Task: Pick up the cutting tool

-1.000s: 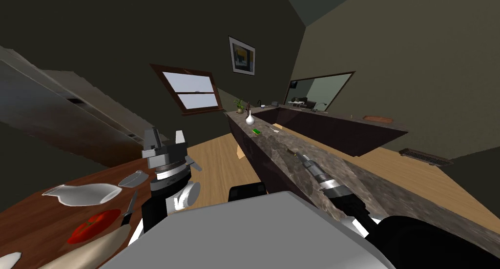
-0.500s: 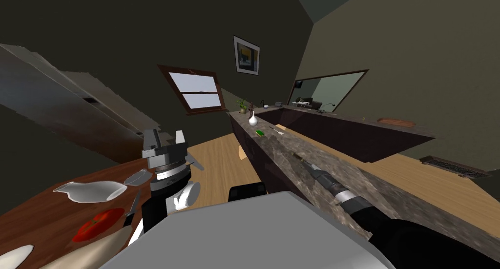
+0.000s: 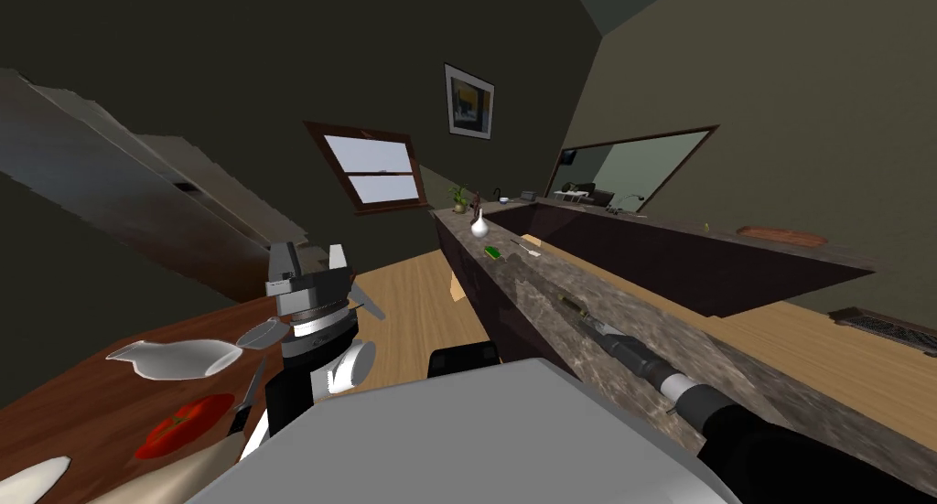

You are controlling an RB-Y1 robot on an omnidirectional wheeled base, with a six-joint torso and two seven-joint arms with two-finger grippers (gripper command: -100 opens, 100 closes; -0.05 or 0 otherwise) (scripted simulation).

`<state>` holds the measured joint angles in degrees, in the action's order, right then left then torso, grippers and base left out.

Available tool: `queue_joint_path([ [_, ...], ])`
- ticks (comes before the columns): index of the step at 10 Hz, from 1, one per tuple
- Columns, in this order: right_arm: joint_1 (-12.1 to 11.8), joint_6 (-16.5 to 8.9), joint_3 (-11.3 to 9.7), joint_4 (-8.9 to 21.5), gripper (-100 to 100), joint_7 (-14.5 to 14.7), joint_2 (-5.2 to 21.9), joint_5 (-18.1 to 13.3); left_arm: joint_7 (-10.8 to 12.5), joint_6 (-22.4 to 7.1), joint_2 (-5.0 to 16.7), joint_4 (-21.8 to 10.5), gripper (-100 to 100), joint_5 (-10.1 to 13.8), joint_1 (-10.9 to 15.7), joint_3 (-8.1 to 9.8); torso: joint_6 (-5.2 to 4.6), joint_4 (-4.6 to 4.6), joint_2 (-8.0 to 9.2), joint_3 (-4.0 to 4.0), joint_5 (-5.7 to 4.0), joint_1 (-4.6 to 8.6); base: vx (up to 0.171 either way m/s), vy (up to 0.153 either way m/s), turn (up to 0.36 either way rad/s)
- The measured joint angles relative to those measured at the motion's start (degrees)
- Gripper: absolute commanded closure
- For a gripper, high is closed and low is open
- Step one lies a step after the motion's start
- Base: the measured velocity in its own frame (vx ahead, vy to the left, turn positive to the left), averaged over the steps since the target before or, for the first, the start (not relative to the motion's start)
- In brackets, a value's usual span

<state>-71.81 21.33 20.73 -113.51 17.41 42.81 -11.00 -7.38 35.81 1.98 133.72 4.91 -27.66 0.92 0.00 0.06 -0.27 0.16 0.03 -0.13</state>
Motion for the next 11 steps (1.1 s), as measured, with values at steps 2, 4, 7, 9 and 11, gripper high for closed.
queue_joint_path([
  [2, -2.02, -1.88, 0.18, 1.41, -100, 0.53, 3.38, -1.2, 0.0, 0.0, 0.0, 0.0, 0, 0.0, 0.0, 0.0, -0.01, 0.0, 0.0, 0.0, -0.02, 0.06, 0.075, 0.009, 0.038],
  [4, -4.35, -2.28, 0.43, 2.49, -100, 1.15, 5.85, -2.14, 0.0, 0.0, 0.0, 0.0, 0, 0.0, 0.0, 0.0, -0.01, -0.01, 0.06, -0.03, 0.0, 0.02, 0.055, 0.017, 0.041],
  [7, -7.33, -3.5, 0.59, 4.17, -100, 1.56, 9.9, -3.43, 0.0, 0.0, 0.0, 0.0, 0, 0.0, 0.0, 0.0, 0.0, -0.02, 0.07, -0.04, -0.01, 0.03, 0.063, 0.013, 0.035],
  [9, -9.67, -3.81, 0.8, 6.2, -100, 1.94, 12.79, -4.39, 0.0, 0.0, 0.0, 0.0, 0, 0.0, 0.0, 0.0, 0.0, -0.01, 0.01, -0.01, -0.02, 0.04, 0.071, 0.017, 0.02],
  [11, -10.28, -5.16, -0.08, 7.6, -100, 2.24, 15.68, -5.25, 0.0, 0.0, 0.0, 0.0, 0, 0.0, 0.0, 0.0, -0.01, -0.02, 0.08, -0.04, 0.0, 0.01, 0.053, 0.014, 0.021],
])
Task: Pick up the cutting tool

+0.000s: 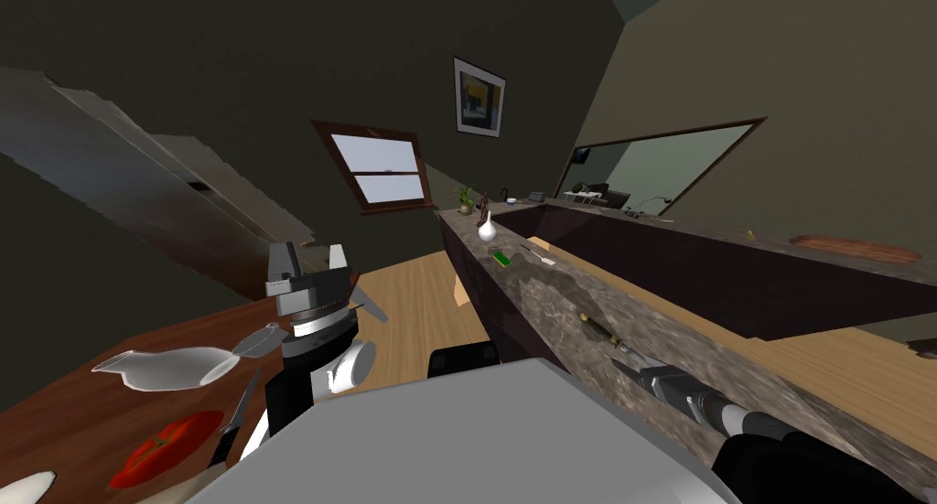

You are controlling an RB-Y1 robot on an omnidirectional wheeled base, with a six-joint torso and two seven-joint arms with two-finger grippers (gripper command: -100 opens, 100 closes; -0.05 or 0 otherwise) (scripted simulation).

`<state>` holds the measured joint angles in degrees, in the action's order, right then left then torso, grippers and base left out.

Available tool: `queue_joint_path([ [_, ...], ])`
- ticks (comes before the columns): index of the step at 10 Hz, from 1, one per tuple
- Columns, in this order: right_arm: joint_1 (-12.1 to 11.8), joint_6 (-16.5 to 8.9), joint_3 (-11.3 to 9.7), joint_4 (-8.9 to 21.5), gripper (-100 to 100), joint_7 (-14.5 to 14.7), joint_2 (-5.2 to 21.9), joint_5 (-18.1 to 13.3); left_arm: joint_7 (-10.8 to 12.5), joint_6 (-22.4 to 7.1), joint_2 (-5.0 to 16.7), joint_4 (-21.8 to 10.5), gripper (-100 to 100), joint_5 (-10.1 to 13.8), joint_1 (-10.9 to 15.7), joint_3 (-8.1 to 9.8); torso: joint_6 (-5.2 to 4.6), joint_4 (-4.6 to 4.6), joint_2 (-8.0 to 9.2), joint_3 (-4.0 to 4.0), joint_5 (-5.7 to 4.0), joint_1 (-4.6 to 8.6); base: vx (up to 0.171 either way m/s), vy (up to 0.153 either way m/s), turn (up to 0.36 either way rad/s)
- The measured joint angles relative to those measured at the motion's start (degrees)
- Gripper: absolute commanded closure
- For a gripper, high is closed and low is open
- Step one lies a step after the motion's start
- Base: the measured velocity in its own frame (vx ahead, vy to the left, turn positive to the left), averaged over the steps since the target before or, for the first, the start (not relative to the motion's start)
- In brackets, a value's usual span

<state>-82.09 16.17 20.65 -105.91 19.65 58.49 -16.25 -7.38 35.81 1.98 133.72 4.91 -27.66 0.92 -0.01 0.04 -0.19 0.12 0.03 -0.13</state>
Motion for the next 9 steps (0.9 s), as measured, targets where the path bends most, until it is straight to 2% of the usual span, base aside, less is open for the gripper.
queue_joint_path([
  [6, -3.64, -2.32, -1.71, 4.89, -100, 0.57, 8.67, -2.44, 0.0, 0.0, 0.0, 0.0, 0, 0.0, 0.0, 0.0, 0.01, 0.01, -0.04, 0.02, -0.02, 0.04, 0.066, 0.009, 0.017],
  [8, -6.19, -3.29, -2.13, 6.34, -100, 0.89, 11.88, -3.62, 0.0, 0.0, 0.0, 0.0, 0, 0.0, 0.0, 0.0, 0.0, 0.02, -0.09, 0.05, -0.01, 0.02, 0.069, 0.011, 0.011],
  [9, -6.2, -3.65, -2.58, 7.19, -100, 0.97, 13.1, -3.87, 0.0, 0.0, 0.0, 0.0, 0, 0.0, 0.0, 0.0, 0.0, 0.0, -0.02, 0.02, -0.01, 0.01, 0.057, 0.011, 0.01],
])
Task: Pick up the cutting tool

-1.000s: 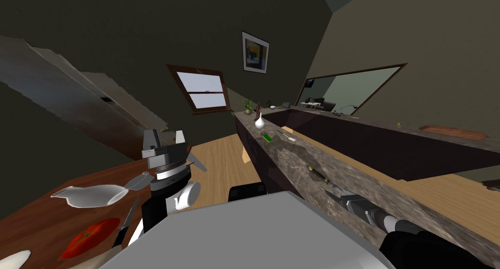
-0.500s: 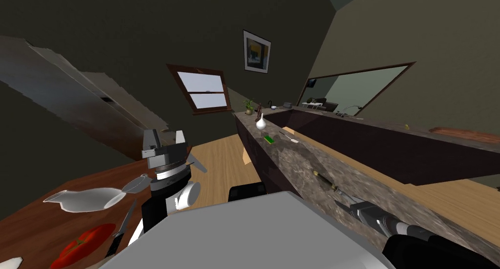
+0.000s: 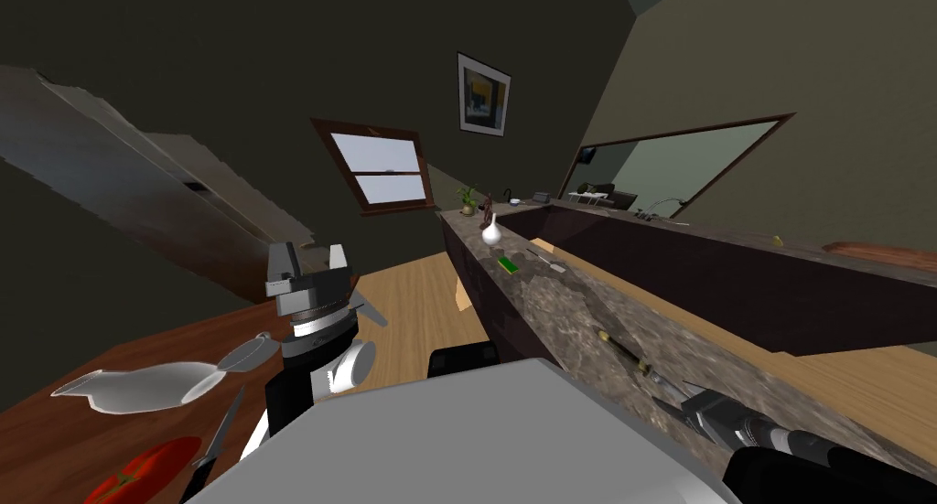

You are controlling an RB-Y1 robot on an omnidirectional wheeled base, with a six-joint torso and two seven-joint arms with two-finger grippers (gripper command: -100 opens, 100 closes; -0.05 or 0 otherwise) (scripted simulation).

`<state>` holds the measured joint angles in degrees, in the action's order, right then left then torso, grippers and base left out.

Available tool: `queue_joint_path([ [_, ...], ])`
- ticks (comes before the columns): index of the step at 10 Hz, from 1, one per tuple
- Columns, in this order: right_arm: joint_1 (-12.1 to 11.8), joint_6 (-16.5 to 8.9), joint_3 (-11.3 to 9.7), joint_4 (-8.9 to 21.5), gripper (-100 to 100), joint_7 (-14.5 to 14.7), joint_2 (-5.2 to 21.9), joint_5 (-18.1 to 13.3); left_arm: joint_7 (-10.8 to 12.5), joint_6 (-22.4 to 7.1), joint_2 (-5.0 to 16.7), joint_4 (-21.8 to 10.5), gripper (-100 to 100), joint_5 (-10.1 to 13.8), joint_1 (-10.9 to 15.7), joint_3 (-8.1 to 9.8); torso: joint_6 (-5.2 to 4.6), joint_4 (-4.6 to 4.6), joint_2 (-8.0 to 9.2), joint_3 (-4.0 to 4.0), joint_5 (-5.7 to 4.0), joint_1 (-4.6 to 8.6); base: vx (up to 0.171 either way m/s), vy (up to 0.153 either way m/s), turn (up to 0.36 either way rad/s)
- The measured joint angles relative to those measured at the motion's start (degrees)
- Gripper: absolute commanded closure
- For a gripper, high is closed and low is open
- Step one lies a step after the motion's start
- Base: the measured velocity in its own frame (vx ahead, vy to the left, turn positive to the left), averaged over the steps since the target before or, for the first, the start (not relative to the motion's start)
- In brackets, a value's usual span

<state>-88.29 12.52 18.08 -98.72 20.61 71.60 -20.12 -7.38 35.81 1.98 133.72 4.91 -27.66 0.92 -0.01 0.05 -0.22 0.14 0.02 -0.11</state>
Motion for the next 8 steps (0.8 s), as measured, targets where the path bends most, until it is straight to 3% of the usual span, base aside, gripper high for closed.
queue_joint_path([
  [3, -1.29, -0.63, -1.64, 3.22, -100, 0.29, 4.78, -1.27, 0.0, 0.0, 0.0, 0.0, 0, 0.0, 0.0, 0.0, 0.0, 0.01, -0.04, 0.02, 0.0, 0.0, 0.074, 0.011, 0.02],
  [5, -3.64, -1.61, -1.77, 3.73, -100, 0.46, 7.53, -2.08, 0.0, 0.0, 0.0, 0.0, 0, 0.0, 0.0, 0.0, 0.0, 0.01, -0.04, 0.02, 0.0, 0.0, 0.064, 0.006, 0.018],
  [6, -3.34, -1.73, -2.83, 4.79, -100, 0.7, 8.54, -2.51, 0.0, 0.0, 0.0, 0.0, 0, 0.0, 0.0, 0.0, -0.01, 0.0, 0.02, -0.01, -0.01, 0.02, 0.032, 0.011, 0.006],
  [8, -4.86, -2.41, -3.04, 4.94, -100, 0.79, 10.42, -3.0, 0.0, 0.0, 0.0, 0.0, 0, 0.0, 0.0, 0.0, -0.01, -0.03, 0.11, -0.07, 0.0, 0.0, 0.024, 0.007, 0.007],
])
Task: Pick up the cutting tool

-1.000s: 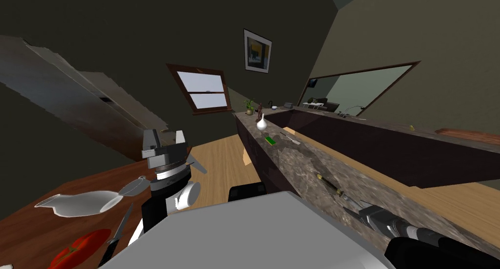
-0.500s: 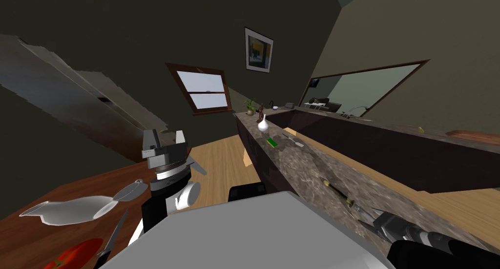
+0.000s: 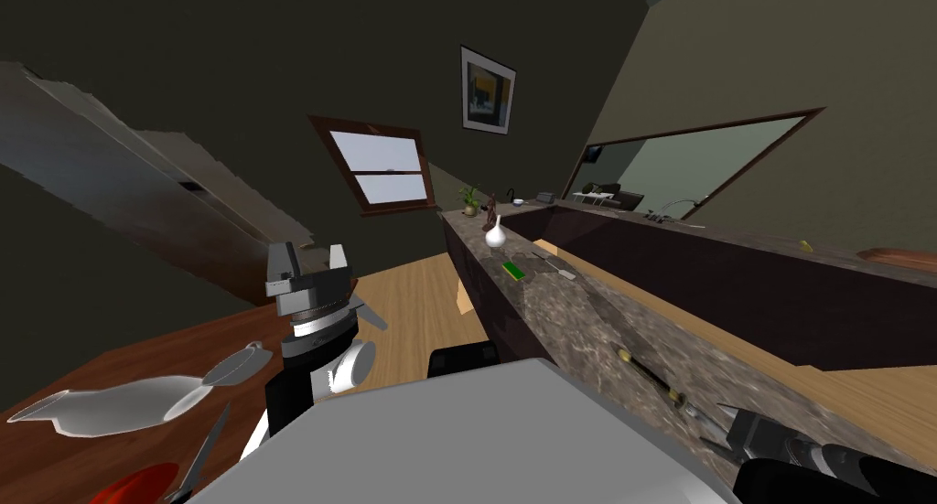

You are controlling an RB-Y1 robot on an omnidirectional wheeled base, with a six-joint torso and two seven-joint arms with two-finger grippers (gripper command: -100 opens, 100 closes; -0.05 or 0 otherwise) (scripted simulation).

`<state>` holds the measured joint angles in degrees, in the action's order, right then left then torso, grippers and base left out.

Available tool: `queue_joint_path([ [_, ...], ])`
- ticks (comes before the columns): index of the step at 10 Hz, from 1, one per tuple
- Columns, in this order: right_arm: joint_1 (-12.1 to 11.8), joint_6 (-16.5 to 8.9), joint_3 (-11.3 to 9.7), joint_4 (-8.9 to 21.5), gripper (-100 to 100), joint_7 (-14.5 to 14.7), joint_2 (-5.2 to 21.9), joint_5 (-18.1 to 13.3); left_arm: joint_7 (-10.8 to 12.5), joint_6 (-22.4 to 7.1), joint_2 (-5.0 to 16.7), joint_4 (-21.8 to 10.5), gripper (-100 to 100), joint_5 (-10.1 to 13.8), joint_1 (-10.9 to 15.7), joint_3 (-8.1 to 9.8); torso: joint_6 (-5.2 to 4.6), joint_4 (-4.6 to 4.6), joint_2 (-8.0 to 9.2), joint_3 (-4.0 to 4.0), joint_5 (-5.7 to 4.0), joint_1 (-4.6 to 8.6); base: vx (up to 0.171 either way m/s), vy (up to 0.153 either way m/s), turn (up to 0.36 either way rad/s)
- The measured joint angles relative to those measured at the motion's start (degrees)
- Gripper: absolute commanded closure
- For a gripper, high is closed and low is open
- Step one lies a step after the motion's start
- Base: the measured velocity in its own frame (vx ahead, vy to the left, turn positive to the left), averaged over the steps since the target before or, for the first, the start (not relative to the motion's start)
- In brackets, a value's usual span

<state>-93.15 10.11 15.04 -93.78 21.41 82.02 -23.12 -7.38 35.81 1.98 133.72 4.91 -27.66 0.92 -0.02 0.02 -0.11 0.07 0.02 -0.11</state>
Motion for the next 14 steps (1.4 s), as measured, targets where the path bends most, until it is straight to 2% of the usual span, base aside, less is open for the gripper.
queue_joint_path([
  [1, -0.04, -0.06, -0.03, 0.03, 0, 0.0, 0.1, -0.02, 0.0, 0.0, 0.0, 0.0, 0, 0.0, 0.0, 0.0, -0.01, -0.02, 0.08, -0.05, 0.0, 0.01, 0.0, 0.0, 0.0],
  [2, -0.03, -0.05, -0.02, 0.03, -100, 0.0, 0.09, -0.02, 0.0, 0.0, 0.0, 0.0, 0, 0.0, 0.0, 0.0, -0.01, -0.03, 0.13, -0.08, -0.01, 0.02, -0.005, -0.009, 0.03],
  [7, 5.56, -2.17, -6.31, 0.62, -100, 0.76, -1.99, -1.08, 0.0, 0.0, 0.0, 0.0, 0, 0.0, 0.01, 0.0, -0.01, -0.06, 0.22, -0.13, -0.03, 0.08, -0.009, -0.009, 0.029],
  [8, 5.68, -2.27, -6.47, 0.61, 100, 0.79, -2.03, -1.1, 0.0, 0.0, 0.0, 0.0, 0, 0.0, 0.0, 0.0, -0.02, -0.06, 0.21, -0.13, -0.05, 0.1, 0.0, 0.0, 0.0],
  [12, 5.69, -2.52, -6.25, 0.84, 100, 0.8, -1.97, -1.1, 0.0, 0.0, 0.0, 0.0, 0, 0.0, 0.0, 0.0, -0.07, -0.06, 0.24, -0.14, -0.34, 0.14, -0.001, -0.001, 0.004],
  [13, 5.69, -2.52, -6.24, 0.84, 0, 0.8, -1.97, -1.1, 0.0, 0.0, 0.0, 0.0, 0, 0.0, 0.0, 0.0, -0.07, -0.06, 0.24, -0.15, -0.34, 0.15, 0.0, 0.0, 0.0],
  [14, 5.69, -2.53, -6.24, 0.84, 100, 0.8, -1.97, -1.1, 0.0, 0.0, 0.0, 0.0, 0, 0.0, 0.0, 0.0, -0.07, -0.06, 0.24, -0.15, -0.34, 0.15, 0.0, 0.0, 0.0],
])
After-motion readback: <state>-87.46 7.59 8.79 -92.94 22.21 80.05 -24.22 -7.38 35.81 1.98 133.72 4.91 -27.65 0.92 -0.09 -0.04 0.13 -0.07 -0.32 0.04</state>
